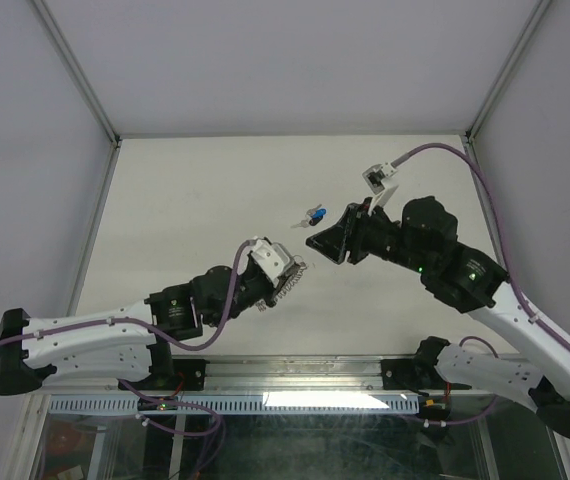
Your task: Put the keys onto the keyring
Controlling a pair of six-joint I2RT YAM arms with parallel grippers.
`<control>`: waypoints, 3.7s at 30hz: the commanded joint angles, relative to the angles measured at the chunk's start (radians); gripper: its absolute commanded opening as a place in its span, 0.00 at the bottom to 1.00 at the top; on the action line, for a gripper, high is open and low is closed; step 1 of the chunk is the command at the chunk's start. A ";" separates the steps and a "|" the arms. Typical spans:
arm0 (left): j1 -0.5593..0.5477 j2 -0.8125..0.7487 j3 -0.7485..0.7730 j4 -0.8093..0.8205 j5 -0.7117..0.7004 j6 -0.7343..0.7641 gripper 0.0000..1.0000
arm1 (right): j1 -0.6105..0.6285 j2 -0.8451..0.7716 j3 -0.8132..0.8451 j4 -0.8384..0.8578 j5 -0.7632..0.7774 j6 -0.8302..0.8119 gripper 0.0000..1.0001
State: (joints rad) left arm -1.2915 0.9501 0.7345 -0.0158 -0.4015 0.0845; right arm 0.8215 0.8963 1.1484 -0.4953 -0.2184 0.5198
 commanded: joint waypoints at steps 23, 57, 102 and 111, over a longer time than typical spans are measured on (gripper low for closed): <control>0.215 -0.106 0.054 0.075 0.166 -0.137 0.00 | 0.362 0.117 -0.255 0.702 0.800 0.162 0.41; 0.215 -0.117 0.075 0.022 0.122 -0.122 0.00 | 0.331 0.158 -0.236 0.664 0.631 0.279 0.26; 0.215 -0.118 0.060 -0.018 0.269 -0.073 0.13 | 0.331 0.147 -0.175 0.576 0.635 0.261 0.00; 0.215 -0.116 0.066 -0.038 0.276 -0.063 0.21 | 0.331 0.131 -0.180 0.567 0.651 0.241 0.00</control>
State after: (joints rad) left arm -1.0721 0.8330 0.7666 -0.0715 -0.1917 0.0154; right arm 1.1507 1.0630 0.9257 0.0193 0.4030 0.7769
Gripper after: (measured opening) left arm 0.190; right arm 0.010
